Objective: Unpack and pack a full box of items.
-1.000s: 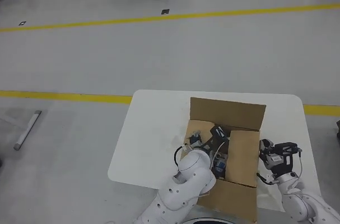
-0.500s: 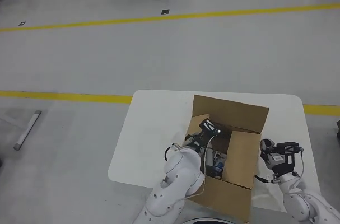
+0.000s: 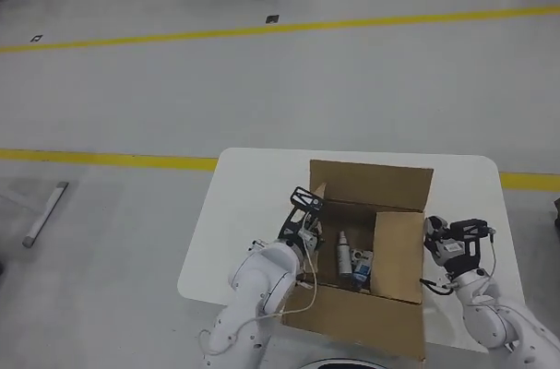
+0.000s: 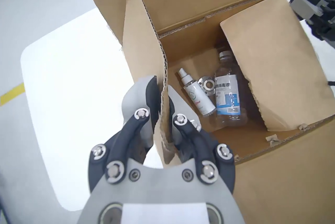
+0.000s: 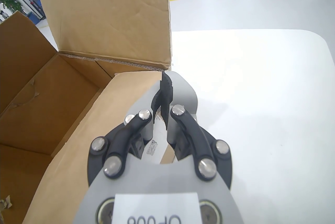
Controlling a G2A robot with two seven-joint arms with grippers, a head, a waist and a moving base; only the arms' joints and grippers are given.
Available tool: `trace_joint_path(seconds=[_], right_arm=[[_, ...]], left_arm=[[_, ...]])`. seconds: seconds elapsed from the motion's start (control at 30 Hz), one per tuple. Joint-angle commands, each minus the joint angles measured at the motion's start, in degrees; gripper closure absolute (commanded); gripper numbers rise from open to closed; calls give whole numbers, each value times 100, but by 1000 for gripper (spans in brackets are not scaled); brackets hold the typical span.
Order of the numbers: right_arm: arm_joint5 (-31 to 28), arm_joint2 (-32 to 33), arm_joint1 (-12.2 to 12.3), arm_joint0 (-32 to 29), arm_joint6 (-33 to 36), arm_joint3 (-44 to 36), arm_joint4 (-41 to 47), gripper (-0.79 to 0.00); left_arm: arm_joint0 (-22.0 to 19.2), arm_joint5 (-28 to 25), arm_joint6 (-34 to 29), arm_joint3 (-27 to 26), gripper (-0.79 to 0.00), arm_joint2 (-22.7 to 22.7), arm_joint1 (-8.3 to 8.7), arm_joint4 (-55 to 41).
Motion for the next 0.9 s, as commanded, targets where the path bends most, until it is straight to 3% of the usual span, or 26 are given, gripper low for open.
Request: trace_joint_path(seconds=[0.0,0.27,0.53,0.87], right_arm=[[-21,32,-2,-2,4,-15,5,0],[-210,352,11,-228,9,-195,174,0],[-367,665,26,-544,50,-399,258,0],[-385,763,-2,-617,71,-392,325,0]], left_arm=[[12,-26,-80,-43,-785,13,22,289],[146,-14,-398,-287,-785,76,105,1638],[242,-99,-487,-689,-785,-55,140,1941],[245,-171,-732,-590,-785,46,182,3232]])
